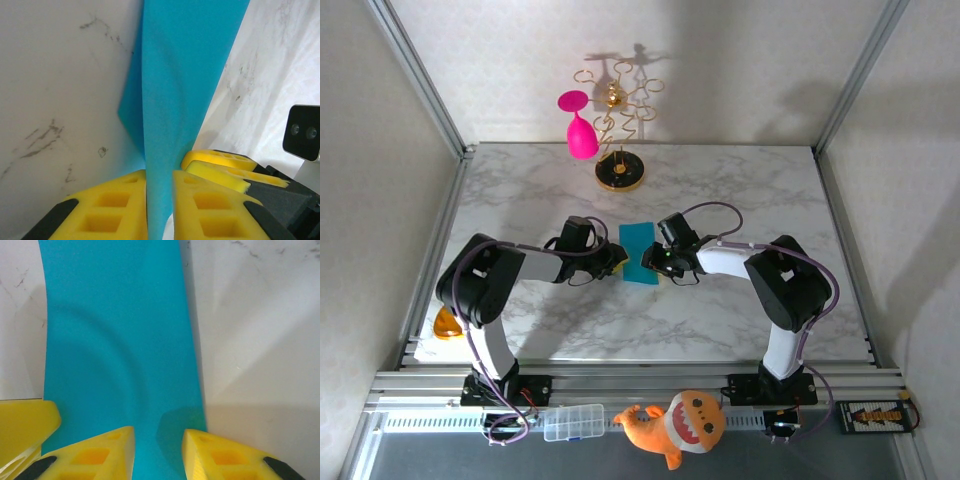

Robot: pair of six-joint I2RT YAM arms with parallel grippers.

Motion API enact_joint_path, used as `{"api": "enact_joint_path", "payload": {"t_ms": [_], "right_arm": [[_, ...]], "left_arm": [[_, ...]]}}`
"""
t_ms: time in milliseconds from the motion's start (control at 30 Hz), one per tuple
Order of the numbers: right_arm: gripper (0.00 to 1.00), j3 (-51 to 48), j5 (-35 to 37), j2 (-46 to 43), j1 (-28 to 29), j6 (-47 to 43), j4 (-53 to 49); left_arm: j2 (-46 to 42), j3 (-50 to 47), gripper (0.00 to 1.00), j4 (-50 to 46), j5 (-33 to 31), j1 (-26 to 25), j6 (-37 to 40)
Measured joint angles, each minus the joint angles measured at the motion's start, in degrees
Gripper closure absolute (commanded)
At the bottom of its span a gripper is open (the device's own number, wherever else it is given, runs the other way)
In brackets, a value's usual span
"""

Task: Fold a paper plane with a square sheet of paper (pick it up from the middle)
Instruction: Third fold the triangle at the center of the table.

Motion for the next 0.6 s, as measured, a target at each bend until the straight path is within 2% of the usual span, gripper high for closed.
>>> {"api": "enact_joint_path", "payload": {"t_ms": [133,300,467,600], "right_arm": [[0.63,-0.11,0.0,-0.2,0.0,-0.22,0.22],[0.48,-0.44,0.28,-1.38,0.04,-2.56,0.83],[0.3,-2.51,2.27,-6.38,0.04,-9.2,3.3],[0.28,-4.39,5.09,-12.33,0.22,-18.49,8.66]], "left_arm": [[0.55,0.52,0.88,0.07,0.24,0.04,-0.28],[0.81,0.55,1.0,0.09,0.9,0.07,-1.07],[0.79,0.59,1.0,0.07,1.01,0.07,-1.6],[0.72,0.57,1.0,0.24,0.9,0.07,-2.86]]}}
